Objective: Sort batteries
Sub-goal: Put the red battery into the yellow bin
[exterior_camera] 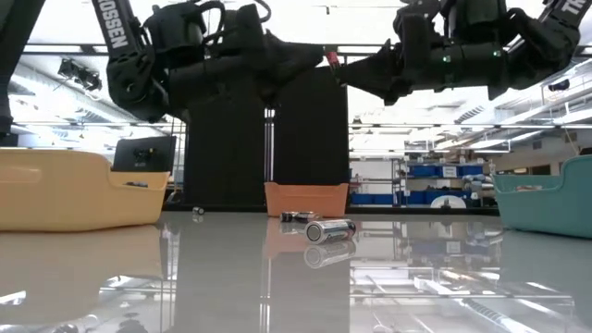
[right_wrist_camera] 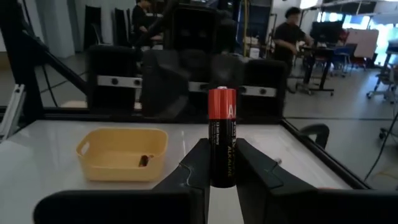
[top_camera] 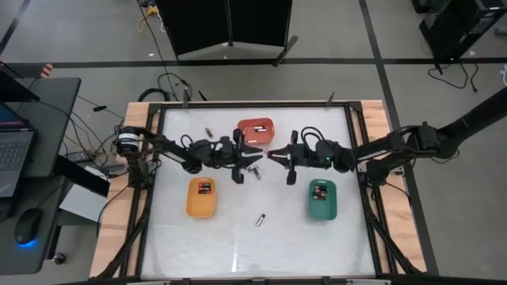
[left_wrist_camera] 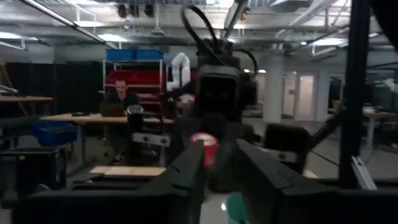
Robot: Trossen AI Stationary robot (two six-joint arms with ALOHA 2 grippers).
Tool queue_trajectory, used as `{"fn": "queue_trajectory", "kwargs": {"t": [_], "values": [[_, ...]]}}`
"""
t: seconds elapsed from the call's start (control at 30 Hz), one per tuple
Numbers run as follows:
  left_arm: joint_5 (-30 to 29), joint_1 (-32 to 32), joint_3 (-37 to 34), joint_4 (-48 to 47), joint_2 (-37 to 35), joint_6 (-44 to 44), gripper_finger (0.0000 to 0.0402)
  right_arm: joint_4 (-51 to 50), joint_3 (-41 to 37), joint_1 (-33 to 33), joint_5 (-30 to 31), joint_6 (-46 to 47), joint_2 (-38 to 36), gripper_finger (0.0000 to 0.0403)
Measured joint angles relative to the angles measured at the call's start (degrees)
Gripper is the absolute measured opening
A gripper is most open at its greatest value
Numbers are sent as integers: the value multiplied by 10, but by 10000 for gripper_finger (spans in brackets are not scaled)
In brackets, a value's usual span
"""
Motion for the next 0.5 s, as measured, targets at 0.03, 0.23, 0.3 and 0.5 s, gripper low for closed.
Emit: {"fn": "queue_trajectory", "kwargs": {"t": [0.03,0.23,0.3,0.5], "values": [[-2,0,3,-1,0,0,109,2,0,3,0,-2,0,58],[10,0,24,-28,0,-7,164,8,0,7,0,-10,0,58],[11,0,35,-54,0,-17,173,9,0,7,0,-12,0,58],[28,0,69,-101,0,-17,176,14,0,7,0,-15,0,58]]}}
